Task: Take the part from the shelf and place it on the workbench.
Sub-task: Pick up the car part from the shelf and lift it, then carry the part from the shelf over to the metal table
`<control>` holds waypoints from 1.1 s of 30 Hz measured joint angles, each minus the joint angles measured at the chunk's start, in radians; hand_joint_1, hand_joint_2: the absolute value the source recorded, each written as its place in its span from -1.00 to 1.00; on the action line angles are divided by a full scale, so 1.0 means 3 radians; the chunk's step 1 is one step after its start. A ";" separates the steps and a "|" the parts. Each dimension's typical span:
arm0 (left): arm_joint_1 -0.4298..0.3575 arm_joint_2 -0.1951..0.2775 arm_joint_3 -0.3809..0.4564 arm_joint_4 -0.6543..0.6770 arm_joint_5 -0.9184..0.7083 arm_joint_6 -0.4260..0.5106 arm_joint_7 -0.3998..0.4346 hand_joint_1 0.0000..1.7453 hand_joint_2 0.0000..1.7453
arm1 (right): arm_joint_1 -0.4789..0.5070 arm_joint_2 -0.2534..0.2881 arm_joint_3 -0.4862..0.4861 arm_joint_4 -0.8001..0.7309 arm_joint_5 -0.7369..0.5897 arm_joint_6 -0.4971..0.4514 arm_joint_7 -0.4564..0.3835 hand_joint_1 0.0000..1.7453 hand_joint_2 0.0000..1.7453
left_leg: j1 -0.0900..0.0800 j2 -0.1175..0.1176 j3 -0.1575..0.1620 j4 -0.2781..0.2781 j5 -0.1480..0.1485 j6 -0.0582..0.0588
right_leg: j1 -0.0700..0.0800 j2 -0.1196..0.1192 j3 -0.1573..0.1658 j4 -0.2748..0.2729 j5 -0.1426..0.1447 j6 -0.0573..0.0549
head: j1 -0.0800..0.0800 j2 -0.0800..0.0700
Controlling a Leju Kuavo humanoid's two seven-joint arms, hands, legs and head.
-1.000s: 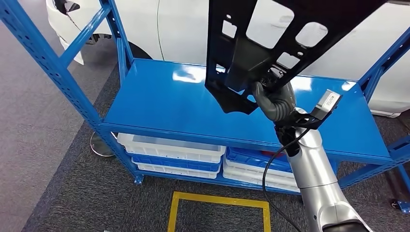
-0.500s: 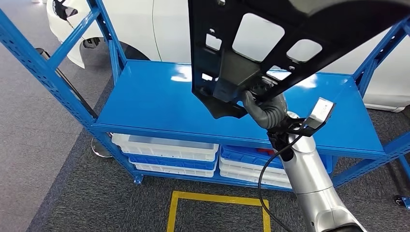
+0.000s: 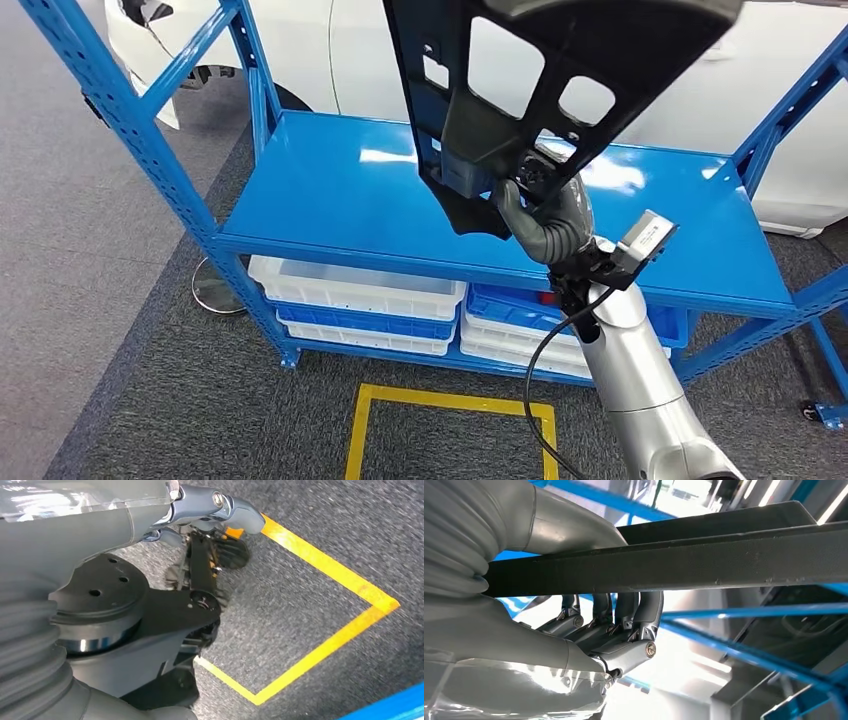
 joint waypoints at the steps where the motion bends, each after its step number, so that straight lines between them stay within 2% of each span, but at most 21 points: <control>1: 0.0003 0.0000 0.0000 0.0000 -0.0001 0.0000 0.0000 -1.00 1.00 | 0.0014 0.0000 0.0000 0.0000 0.0001 -0.0001 0.0004 1.00 1.00 | -0.0001 0.0000 -0.0038 0.0009 0.0021 -0.0002 | -0.0002 0.0000 0.0009 0.0082 -0.0020 0.0006 | 0.0000 0.0000; 2: 0.0005 0.0000 0.0000 0.0000 -0.0004 -0.0001 0.0002 -1.00 1.00 | 0.0025 -0.0001 0.0000 0.0000 -0.0020 0.0026 0.0007 1.00 1.00 | -0.0001 -0.0001 -0.0074 0.0018 0.0042 -0.0006 | -0.0004 0.0000 0.0087 0.0024 0.0022 0.0006 | 0.0001 0.0000; 5: 0.0005 -0.0001 -0.0007 0.0000 -0.0020 -0.0004 0.0015 -1.00 1.00 | 0.0040 -0.0001 0.0000 -0.0005 -0.0143 0.0142 0.0008 1.00 1.00 | -0.0004 -0.0004 -0.0151 0.0041 0.0097 -0.0036 | 0.0007 0.0001 0.0545 -0.0641 0.0212 -0.0032 | -0.0002 0.0000; 7: 0.0004 -0.0001 -0.0012 0.0000 -0.0030 -0.0010 0.0023 -1.00 1.00 | 0.0053 -0.0002 -0.0003 -0.0024 -0.0181 0.0179 0.0002 1.00 1.00 | -0.0005 -0.0005 -0.0168 0.0039 0.0137 -0.0072 | 0.0031 0.0005 0.0673 -0.0874 0.0238 -0.0079 | 0.0002 0.0000; 9: 0.0004 -0.0001 -0.0015 0.0000 -0.0033 -0.0014 0.0029 -1.00 1.00 | 0.0081 -0.0001 -0.0013 -0.0054 -0.0172 0.0192 -0.0004 1.00 1.00 | -0.0005 -0.0007 -0.0177 0.0022 0.0181 -0.0113 | 0.0037 0.0004 0.0653 -0.0897 0.0282 -0.0130 | 0.0009 -0.0001; 11: 0.0007 0.0000 -0.0017 0.0000 -0.0034 -0.0015 0.0038 -1.00 1.00 | 0.0107 0.0001 -0.0021 -0.0079 -0.0141 0.0205 -0.0015 1.00 1.00 | -0.0005 -0.0010 -0.0216 0.0084 0.0098 -0.0146 | 0.0020 -0.0008 0.0614 -0.0925 0.0344 -0.0185 | 0.0005 -0.0001; 14: 0.0007 0.0001 -0.0017 0.0000 -0.0035 -0.0015 0.0050 -1.00 1.00 | 0.0141 0.0010 -0.0022 -0.0104 -0.0089 0.0222 -0.0039 1.00 1.00 | 0.0005 -0.0010 -0.0374 0.0621 -0.0359 -0.0180 | 0.0011 -0.0017 0.0503 -0.0939 0.0448 -0.0227 | -0.0017 0.0000; 15: 0.0006 0.0001 -0.0017 0.0000 -0.0035 -0.0017 0.0050 -1.00 1.00 | 0.0155 0.0012 -0.0022 -0.0108 -0.0078 0.0223 -0.0045 1.00 1.00 | 0.0008 -0.0010 -0.0415 0.0833 -0.0465 -0.0190 | 0.0013 -0.0017 0.0461 -0.0937 0.0482 -0.0226 | -0.0020 0.0000; 16: 0.0006 0.0001 -0.0017 0.0000 -0.0036 -0.0018 0.0050 -1.00 1.00 | 0.0168 0.0013 -0.0024 -0.0111 -0.0066 0.0224 -0.0049 1.00 1.00 | 0.0008 -0.0010 -0.0418 0.0975 -0.0499 -0.0196 | 0.0015 -0.0018 0.0418 -0.0935 0.0515 -0.0223 | -0.0019 0.0000; 17: 0.0005 0.0001 -0.0018 0.0000 -0.0037 -0.0020 0.0051 -1.00 1.00 | 0.0179 0.0014 -0.0026 -0.0113 -0.0055 0.0224 -0.0052 1.00 1.00 | 0.0008 -0.0010 -0.0363 0.0993 -0.0454 -0.0197 | 0.0016 -0.0018 0.0375 -0.0932 0.0547 -0.0218 | -0.0021 0.0000; 18: 0.0003 0.0001 -0.0018 0.0000 -0.0038 -0.0022 0.0051 -1.00 1.00 | 0.0187 0.0014 -0.0031 -0.0116 -0.0045 0.0224 -0.0053 1.00 1.00 | 0.0008 -0.0010 -0.0245 0.0885 -0.0366 -0.0193 | 0.0016 -0.0018 0.0333 -0.0928 0.0578 -0.0210 | -0.0021 0.0000; 19: 0.0000 0.0001 -0.0019 0.0000 -0.0039 -0.0022 0.0051 -1.00 1.00 | 0.0192 0.0014 -0.0037 -0.0124 -0.0036 0.0224 -0.0054 1.00 1.00 | 0.0008 -0.0010 -0.0074 0.0671 -0.0287 -0.0182 | 0.0017 -0.0017 0.0297 -0.0921 0.0607 -0.0200 | -0.0021 0.0000; 21: -0.0012 0.0002 -0.0020 0.0000 -0.0039 -0.0023 0.0053 -1.00 1.00 | 0.0194 0.0015 -0.0048 -0.0150 -0.0019 0.0225 -0.0054 1.00 1.00 | -0.0002 -0.0012 0.0264 0.0179 -0.0260 -0.0156 | 0.0026 -0.0016 0.0244 -0.0908 0.0659 -0.0171 | -0.0018 0.0000; 22: -0.0017 0.0002 -0.0020 0.0000 -0.0039 -0.0023 0.0054 -1.00 1.00 | 0.0194 0.0017 -0.0052 -0.0162 -0.0009 0.0225 -0.0054 1.00 1.00 | -0.0009 -0.0013 0.0353 0.0024 -0.0284 -0.0145 | 0.0029 -0.0016 0.0232 -0.0906 0.0684 -0.0153 | -0.0018 0.0000; 24: -0.0018 0.0001 -0.0020 0.0000 -0.0037 -0.0023 0.0055 -1.00 1.00 | 0.0196 0.0020 -0.0056 -0.0175 0.0016 0.0226 -0.0054 1.00 1.00 | -0.0018 -0.0015 0.0365 -0.0059 -0.0289 -0.0115 | 0.0028 -0.0017 0.0222 -0.0917 0.0737 -0.0110 | -0.0023 0.0000; 26: -0.0018 -0.0003 -0.0019 0.0001 -0.0033 -0.0022 0.0055 -1.00 1.00 | 0.0200 0.0022 -0.0062 -0.0176 0.0040 0.0225 -0.0054 1.00 1.00 | -0.0008 -0.0004 0.0324 -0.0073 -0.0228 -0.0066 | 0.0018 -0.0008 0.0186 -0.0873 0.0685 -0.0073 | -0.0028 0.0000; 28: -0.0023 -0.0007 -0.0019 0.0003 -0.0031 -0.0024 0.0053 -1.00 1.00 | 0.0203 0.0022 -0.0072 -0.0176 0.0068 0.0218 -0.0054 1.00 1.00 | 0.0001 0.0008 0.0258 -0.0084 -0.0155 -0.0026 | 0.0005 0.0000 0.0084 -0.0600 0.0416 -0.0043 | -0.0018 0.0000; 30: -0.0025 -0.0008 -0.0019 0.0003 -0.0032 -0.0028 0.0048 -1.00 1.00 | 0.0208 0.0022 -0.0077 -0.0176 0.0101 0.0206 -0.0054 1.00 1.00 | -0.0002 0.0008 0.0171 -0.0081 -0.0091 -0.0015 | 0.0000 -0.0002 -0.0039 -0.0144 0.0137 -0.0017 | -0.0009 0.0000; 31: -0.0024 -0.0008 -0.0019 0.0003 -0.0033 -0.0030 0.0044 -1.00 1.00 | 0.0212 0.0022 -0.0077 -0.0176 0.0118 0.0199 -0.0053 1.00 1.00 | -0.0003 0.0009 0.0129 -0.0077 -0.0062 -0.0016 | 0.0000 -0.0001 -0.0064 0.0023 0.0092 -0.0009 | -0.0009 0.0000; 32: -0.0023 -0.0008 -0.0020 0.0003 -0.0034 -0.0030 0.0042 -1.00 1.00 | 0.0216 0.0022 -0.0077 -0.0175 0.0135 0.0190 -0.0052 1.00 1.00 | -0.0003 0.0009 0.0091 -0.0072 -0.0036 -0.0020 | 0.0000 -0.0002 -0.0034 0.0077 0.0120 -0.0007 | -0.0009 0.0000; 33: -0.0024 -0.0009 -0.0020 0.0003 -0.0035 -0.0031 0.0039 -1.00 1.00 | 0.0217 0.0022 -0.0077 -0.0175 0.0153 0.0179 -0.0051 1.00 1.00 | -0.0003 0.0008 0.0056 -0.0064 -0.0013 -0.0026 | 0.0000 -0.0002 0.0068 -0.0013 0.0198 -0.0011 | -0.0009 0.0000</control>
